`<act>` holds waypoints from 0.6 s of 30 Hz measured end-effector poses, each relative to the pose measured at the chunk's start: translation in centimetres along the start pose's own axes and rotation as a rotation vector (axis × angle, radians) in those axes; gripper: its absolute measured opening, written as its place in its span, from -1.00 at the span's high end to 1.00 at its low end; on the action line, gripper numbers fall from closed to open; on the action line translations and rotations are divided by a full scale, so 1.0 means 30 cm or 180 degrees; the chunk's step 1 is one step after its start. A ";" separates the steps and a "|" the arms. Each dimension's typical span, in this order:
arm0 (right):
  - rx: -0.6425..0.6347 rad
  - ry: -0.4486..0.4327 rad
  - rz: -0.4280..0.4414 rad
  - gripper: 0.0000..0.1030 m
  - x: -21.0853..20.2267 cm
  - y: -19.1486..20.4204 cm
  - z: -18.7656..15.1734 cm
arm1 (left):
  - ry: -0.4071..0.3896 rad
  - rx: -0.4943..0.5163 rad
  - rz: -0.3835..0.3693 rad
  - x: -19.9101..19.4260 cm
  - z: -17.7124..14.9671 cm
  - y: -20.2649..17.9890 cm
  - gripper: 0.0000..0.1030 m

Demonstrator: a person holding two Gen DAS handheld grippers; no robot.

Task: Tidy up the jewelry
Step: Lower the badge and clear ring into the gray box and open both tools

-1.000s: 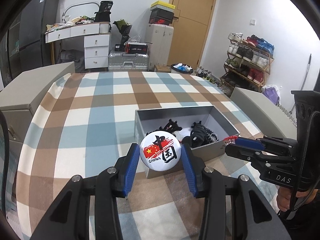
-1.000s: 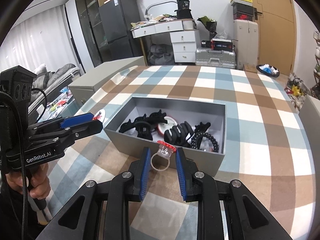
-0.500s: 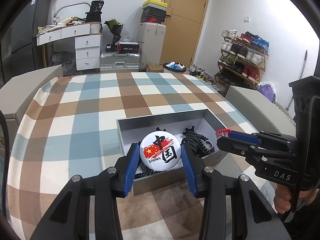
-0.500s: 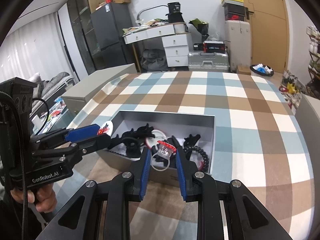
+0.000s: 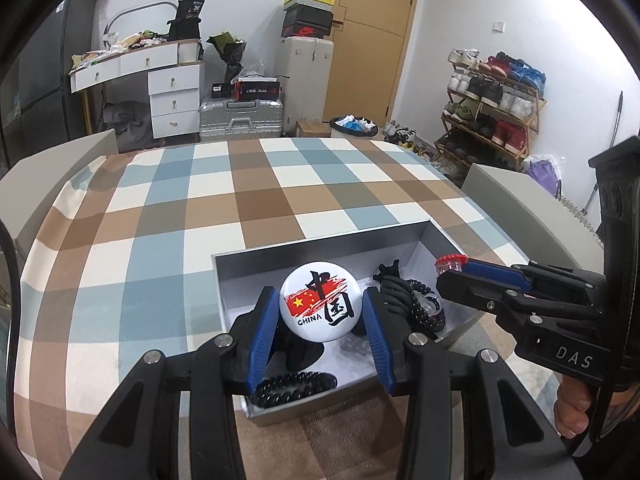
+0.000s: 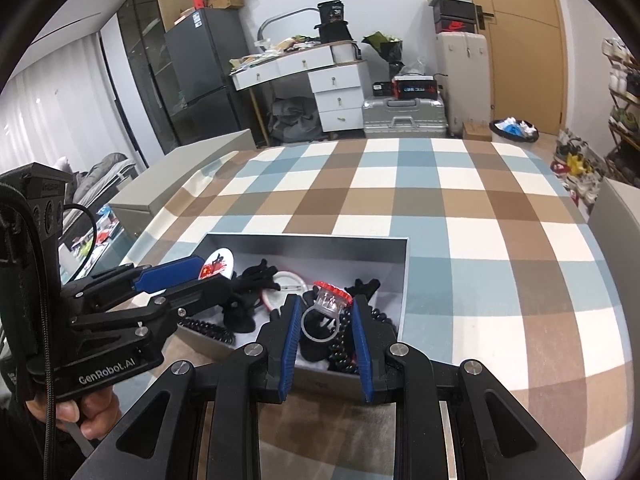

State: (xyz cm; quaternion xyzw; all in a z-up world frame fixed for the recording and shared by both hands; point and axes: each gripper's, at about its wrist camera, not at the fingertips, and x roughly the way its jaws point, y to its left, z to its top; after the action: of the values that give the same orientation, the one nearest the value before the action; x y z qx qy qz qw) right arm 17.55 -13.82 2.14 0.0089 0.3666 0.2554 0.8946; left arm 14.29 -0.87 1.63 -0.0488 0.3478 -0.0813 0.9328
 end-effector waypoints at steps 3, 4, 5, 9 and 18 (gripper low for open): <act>0.0007 0.0011 -0.0009 0.52 0.008 -0.004 0.004 | 0.0021 0.0018 0.0019 0.013 0.002 -0.004 0.28; 0.0009 0.0016 -0.0010 0.52 0.010 -0.005 0.005 | 0.0030 0.0019 0.0025 0.014 0.000 -0.006 0.28; 0.0012 0.0018 -0.0012 0.51 0.009 -0.004 0.004 | 0.0036 0.0022 0.0027 0.016 0.001 -0.007 0.28; 0.0020 0.0024 -0.0029 0.47 0.008 -0.007 0.002 | 0.0047 0.0024 0.0054 0.014 0.000 -0.010 0.28; -0.0016 -0.0029 -0.0037 0.04 -0.019 -0.005 0.000 | 0.0059 0.0004 0.0050 0.003 0.003 -0.014 0.12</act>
State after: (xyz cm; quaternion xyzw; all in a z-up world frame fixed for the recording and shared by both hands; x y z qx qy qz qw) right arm 17.28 -14.23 2.46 0.0057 0.3620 0.2511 0.8977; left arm 14.37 -1.31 1.70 -0.0448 0.3567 -0.0747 0.9302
